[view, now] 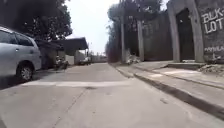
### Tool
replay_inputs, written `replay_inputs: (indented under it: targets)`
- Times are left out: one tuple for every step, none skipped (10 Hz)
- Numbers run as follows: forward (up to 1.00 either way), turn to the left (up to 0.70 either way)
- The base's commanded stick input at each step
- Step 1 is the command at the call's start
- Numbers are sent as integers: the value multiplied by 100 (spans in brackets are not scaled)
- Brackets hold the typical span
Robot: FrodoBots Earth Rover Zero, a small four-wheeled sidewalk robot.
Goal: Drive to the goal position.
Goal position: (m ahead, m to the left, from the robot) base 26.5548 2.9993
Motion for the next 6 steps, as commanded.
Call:
replay_inputs:
  targets:
    - [100,3]
    - [100,0]
    - [100,0]
    - [100,0]
    - [100,0]
    - [100,0]
